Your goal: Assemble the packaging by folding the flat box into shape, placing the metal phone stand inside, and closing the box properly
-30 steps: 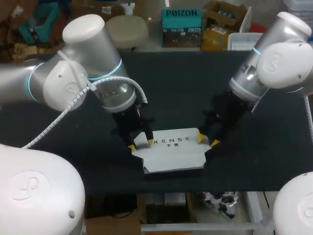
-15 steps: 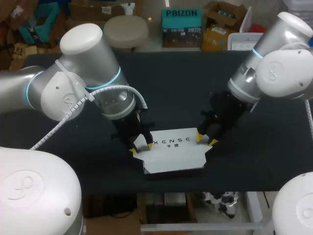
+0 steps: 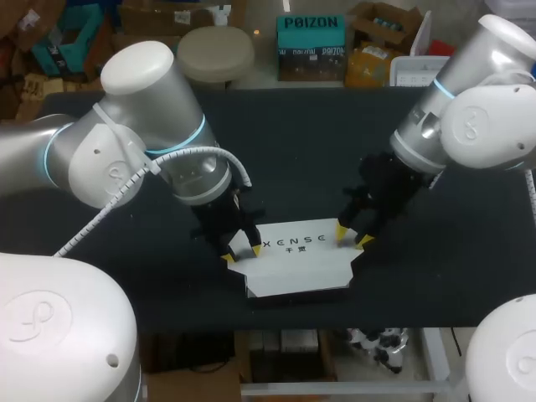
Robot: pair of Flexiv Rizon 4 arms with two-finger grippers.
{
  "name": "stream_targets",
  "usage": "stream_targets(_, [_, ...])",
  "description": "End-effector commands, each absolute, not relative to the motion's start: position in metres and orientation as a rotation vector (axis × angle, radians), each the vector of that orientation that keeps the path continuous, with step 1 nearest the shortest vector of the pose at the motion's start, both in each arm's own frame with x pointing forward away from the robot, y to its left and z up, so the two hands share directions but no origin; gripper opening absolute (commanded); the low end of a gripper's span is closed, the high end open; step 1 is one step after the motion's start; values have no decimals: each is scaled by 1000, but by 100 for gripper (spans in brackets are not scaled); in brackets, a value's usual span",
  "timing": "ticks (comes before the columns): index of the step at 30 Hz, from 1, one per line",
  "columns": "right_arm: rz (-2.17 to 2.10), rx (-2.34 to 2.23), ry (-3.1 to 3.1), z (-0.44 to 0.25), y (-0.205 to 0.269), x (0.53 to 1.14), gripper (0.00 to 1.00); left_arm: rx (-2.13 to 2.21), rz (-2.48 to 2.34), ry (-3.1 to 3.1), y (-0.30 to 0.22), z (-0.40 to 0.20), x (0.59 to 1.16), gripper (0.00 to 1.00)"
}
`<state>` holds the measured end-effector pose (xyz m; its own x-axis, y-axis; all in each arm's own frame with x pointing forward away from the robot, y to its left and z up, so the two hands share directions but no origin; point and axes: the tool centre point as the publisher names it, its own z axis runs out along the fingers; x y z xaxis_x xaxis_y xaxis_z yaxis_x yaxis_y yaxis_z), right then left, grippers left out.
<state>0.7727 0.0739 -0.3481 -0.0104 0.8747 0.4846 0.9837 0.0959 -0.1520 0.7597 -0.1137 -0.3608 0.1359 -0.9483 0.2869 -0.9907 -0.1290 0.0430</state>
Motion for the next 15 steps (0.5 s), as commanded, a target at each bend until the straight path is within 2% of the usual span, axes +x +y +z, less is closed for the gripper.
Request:
stream_targets(1, [-312,-1817,-1923,-347,74,773,46,2195,273,-1914,-115,-361,759,54])
stream_targets(3, [-312,-1817,-1923,-347,74,773,47,2195,273,-1914,-115,-361,759,50])
stream_targets(8, [-312,-1817,-1923,-347,74,773,48,2195,273,-1914,-115,-361,759,51])
stream_targets(10, [-312,-1817,-1923,-347,74,773,50,2195,273,-1914,-115,-361,759,49])
stream_targets(11, [-312,-1817,-1923,-347,74,773,53,2195,273,-1914,-115,-361,759,49])
stream_targets(15, [-312,-1817,-1923,-347,74,773,50,2195,273,-1914,-115,-361,759,48])
